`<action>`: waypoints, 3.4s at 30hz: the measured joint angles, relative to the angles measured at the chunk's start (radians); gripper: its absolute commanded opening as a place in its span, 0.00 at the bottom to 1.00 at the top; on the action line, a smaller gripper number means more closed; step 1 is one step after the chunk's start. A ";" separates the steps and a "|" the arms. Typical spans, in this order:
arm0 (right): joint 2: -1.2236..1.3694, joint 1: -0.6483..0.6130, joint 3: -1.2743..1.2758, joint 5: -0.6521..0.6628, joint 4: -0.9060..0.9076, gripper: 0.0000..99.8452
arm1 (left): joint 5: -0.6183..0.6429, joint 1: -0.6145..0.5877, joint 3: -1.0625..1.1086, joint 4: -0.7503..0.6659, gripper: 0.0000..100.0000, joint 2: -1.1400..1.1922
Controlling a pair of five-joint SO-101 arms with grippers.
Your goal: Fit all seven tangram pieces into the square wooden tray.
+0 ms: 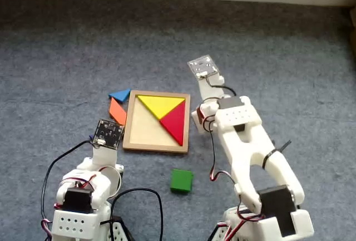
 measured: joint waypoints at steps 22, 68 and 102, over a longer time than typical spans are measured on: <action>0.132 -0.338 -0.115 0.319 0.038 0.06 | 0.000 0.000 0.000 0.000 0.00 0.000; 0.282 -0.377 -0.204 0.190 0.028 0.06 | 0.000 0.000 0.000 0.000 0.00 0.000; -0.806 0.089 0.342 0.186 0.334 0.06 | 0.000 0.000 0.000 0.000 0.00 0.000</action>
